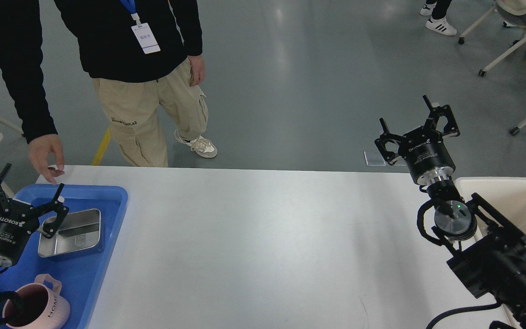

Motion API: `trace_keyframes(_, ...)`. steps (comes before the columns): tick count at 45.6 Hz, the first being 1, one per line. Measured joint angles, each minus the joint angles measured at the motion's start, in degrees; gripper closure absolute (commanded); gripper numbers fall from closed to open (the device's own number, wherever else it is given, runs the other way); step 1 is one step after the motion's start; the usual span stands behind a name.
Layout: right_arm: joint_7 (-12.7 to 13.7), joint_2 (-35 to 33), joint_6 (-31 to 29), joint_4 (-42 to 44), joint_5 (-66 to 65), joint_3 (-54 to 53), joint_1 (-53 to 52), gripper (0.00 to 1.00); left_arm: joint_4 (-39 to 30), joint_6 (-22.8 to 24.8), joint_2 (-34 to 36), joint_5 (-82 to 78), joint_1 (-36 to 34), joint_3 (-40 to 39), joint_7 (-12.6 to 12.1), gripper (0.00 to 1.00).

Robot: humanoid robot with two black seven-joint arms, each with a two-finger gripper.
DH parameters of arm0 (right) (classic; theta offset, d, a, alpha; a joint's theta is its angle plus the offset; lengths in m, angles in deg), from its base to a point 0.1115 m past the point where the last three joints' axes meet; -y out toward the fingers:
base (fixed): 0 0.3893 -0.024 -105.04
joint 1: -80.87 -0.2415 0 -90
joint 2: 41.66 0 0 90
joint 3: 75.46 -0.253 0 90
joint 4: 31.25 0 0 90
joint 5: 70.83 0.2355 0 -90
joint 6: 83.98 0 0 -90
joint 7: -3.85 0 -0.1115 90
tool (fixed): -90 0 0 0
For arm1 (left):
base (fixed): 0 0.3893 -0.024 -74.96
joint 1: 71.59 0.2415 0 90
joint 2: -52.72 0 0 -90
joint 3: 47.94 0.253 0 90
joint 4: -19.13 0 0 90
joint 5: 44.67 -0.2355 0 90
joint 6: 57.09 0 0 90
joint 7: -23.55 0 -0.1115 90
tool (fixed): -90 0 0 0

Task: Tidy desktop
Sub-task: 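Release the foil tray and raise the right gripper out of the bin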

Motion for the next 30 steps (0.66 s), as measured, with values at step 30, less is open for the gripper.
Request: trace_keyframes(30, -0.3, 9.2, -1.8, -0.6, 0.2, -4.5, 8.7, 0.0, 3.2, 0.1, -1.4, 0.1, -2.0, -0.2, 0.1, 0.03)
